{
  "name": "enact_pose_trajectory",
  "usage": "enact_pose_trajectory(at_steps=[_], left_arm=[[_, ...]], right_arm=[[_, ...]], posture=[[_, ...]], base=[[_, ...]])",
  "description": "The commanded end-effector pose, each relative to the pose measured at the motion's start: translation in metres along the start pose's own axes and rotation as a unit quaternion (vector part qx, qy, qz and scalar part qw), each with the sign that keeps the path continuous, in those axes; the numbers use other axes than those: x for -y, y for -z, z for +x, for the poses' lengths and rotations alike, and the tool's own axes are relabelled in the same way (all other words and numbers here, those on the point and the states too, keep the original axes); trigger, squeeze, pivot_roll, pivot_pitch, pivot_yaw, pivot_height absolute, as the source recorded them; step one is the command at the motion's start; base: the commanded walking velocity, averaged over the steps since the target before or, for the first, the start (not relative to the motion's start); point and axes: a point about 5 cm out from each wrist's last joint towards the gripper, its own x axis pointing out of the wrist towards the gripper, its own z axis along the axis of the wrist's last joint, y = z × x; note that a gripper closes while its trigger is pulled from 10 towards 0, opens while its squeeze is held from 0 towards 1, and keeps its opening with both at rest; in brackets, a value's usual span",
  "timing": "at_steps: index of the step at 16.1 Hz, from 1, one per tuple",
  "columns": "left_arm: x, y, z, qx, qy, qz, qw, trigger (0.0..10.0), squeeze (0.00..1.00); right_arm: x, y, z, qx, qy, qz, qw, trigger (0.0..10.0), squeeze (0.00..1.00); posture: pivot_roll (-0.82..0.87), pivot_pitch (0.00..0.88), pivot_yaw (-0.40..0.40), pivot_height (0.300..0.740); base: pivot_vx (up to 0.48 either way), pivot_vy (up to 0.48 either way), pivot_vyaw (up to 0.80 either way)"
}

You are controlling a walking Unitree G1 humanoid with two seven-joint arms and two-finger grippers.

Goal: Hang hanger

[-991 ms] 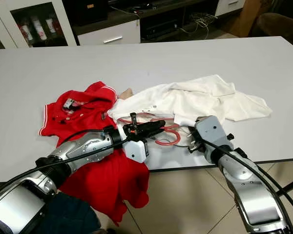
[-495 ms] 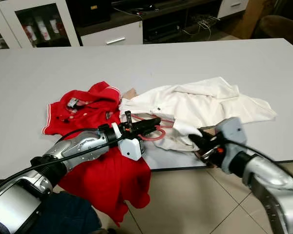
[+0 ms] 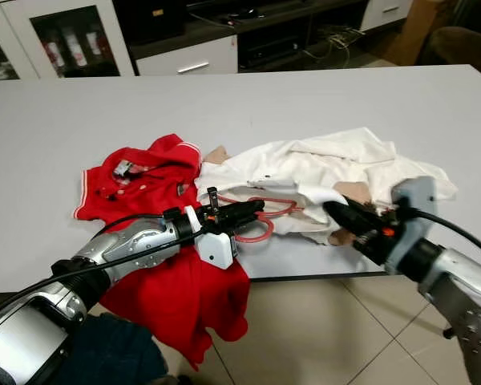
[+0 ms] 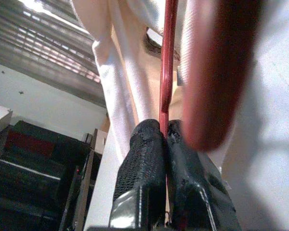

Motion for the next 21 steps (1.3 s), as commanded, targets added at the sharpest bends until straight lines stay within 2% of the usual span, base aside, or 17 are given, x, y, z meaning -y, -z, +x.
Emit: enact_pose_trajectory(at_steps=[1, 2, 3, 4, 5, 6, 8, 9, 10, 12, 13, 15, 16, 18, 19, 20, 21], left_arm=[[0.007, 0.003, -0.004, -0.009, 0.017, -0.001, 1.000, 0.0, 0.00], [0.007, 0.002, -0.003, -0.008, 0.017, -0.001, 1.000, 0.0, 0.00], [0.007, 0.002, -0.002, -0.007, 0.017, -0.001, 1.000, 0.0, 0.00], [0.007, 0.002, -0.002, -0.006, 0.017, -0.001, 1.000, 0.0, 0.00], [0.007, 0.001, -0.002, -0.005, 0.017, -0.001, 1.000, 0.0, 0.00], [0.006, 0.001, -0.002, -0.005, 0.015, -0.002, 1.000, 0.0, 0.00], [0.004, 0.003, -0.003, -0.009, 0.006, -0.007, 1.000, 0.0, 0.00], [0.000, 0.003, -0.004, -0.009, -0.013, -0.022, 1.000, 0.0, 0.00], [-0.001, 0.003, -0.004, -0.007, -0.016, -0.025, 1.000, 0.0, 0.00], [-0.001, -0.005, -0.002, 0.024, -0.042, -0.070, 0.996, 0.0, 0.00], [-0.002, -0.007, -0.002, 0.031, -0.046, -0.078, 0.995, 0.0, 0.00], [-0.004, -0.012, -0.002, 0.056, -0.063, -0.107, 0.991, 0.0, 0.00], [-0.005, -0.012, -0.003, 0.056, -0.064, -0.109, 0.990, 0.0, 0.00], [-0.007, -0.010, -0.006, 0.056, -0.062, -0.113, 0.990, 0.0, 0.00], [-0.006, -0.009, -0.008, 0.057, -0.052, -0.114, 0.990, 0.0, 0.00], [-0.002, -0.008, -0.011, 0.056, -0.031, -0.107, 0.992, 0.0, 0.00], [0.002, -0.007, -0.013, 0.051, -0.005, -0.093, 0.994, 0.0, 0.00]], right_arm=[[-0.005, -0.007, -0.006, 0.014, -0.031, -0.007, 0.999, 0.0, 0.00], [-0.003, -0.007, -0.010, 0.014, -0.033, -0.015, 0.999, 0.0, 0.00], [0.013, -0.005, -0.012, 0.007, 0.019, -0.009, 1.000, 0.0, 0.00], [0.021, -0.003, -0.013, 0.004, 0.046, -0.002, 0.999, 0.0, 0.00], [0.032, 0.000, -0.016, -0.006, 0.079, -0.005, 0.997, 0.0, 0.00], [0.047, 0.008, -0.023, -0.039, 0.138, -0.025, 0.989, 0.0, 0.00], [0.068, 0.021, -0.032, -0.096, 0.226, -0.075, 0.966, 0.0, 0.00], [0.090, 0.025, -0.040, -0.110, 0.330, -0.120, 0.930, 0.0, 0.00], [0.091, 0.024, -0.040, -0.108, 0.341, -0.126, 0.925, 0.0, 0.00], [0.098, 0.022, -0.038, -0.067, 0.396, -0.117, 0.908, 0.0, 0.00], [0.099, 0.022, -0.038, -0.065, 0.402, -0.117, 0.906, 0.0, 0.00], [0.107, 0.031, -0.036, -0.058, 0.445, -0.108, 0.887, 0.0, 0.00], [0.111, 0.035, -0.038, -0.052, 0.471, -0.094, 0.876, 0.0, 0.00], [0.121, 0.044, -0.045, -0.022, 0.522, -0.035, 0.852, 0.0, 0.00], [0.124, 0.042, -0.047, 0.002, 0.526, 0.002, 0.850, 0.0, 0.00], [0.125, 0.038, -0.045, 0.024, 0.511, 0.027, 0.859, 0.0, 0.00], [0.123, 0.030, -0.041, 0.038, 0.492, 0.028, 0.869, 0.0, 0.00]], posture=[[-0.02, 0.093, 0.051, 0.740], [-0.02, 0.095, 0.051, 0.740], [-0.02, 0.097, 0.052, 0.740], [-0.02, 0.097, 0.052, 0.740], [-0.02, 0.097, 0.052, 0.740], [-0.02, 0.098, 0.052, 0.740], [-0.02, 0.099, 0.052, 0.740], [-0.01, 0.099, 0.052, 0.740], [-0.01, 0.099, 0.052, 0.740], [-0.01, 0.099, 0.053, 0.740], [-0.01, 0.099, 0.053, 0.740], [-0.01, 0.097, 0.052, 0.740], [-0.01, 0.096, 0.050, 0.740], [-0.01, 0.093, 0.049, 0.740], [-0.01, 0.093, 0.049, 0.740], [-0.01, 0.093, 0.049, 0.740], [-0.01, 0.087, 0.053, 0.740]], base=[[0.000, 0.000, 0.00], [0.000, 0.000, 0.00], [0.000, 0.000, 0.00], [0.000, 0.000, 0.00], [0.000, 0.000, 0.00], [0.000, 0.000, 0.00], [0.000, 0.000, 0.00], [0.000, 0.000, 0.00], [0.000, 0.000, 0.00], [0.000, 0.000, 0.00], [0.000, 0.000, 0.00], [0.000, 0.000, 0.00], [0.000, 0.000, 0.00], [0.000, 0.000, 0.00], [0.000, 0.000, 0.00], [0.000, 0.000, 0.00], [0.000, 0.000, 0.00]])
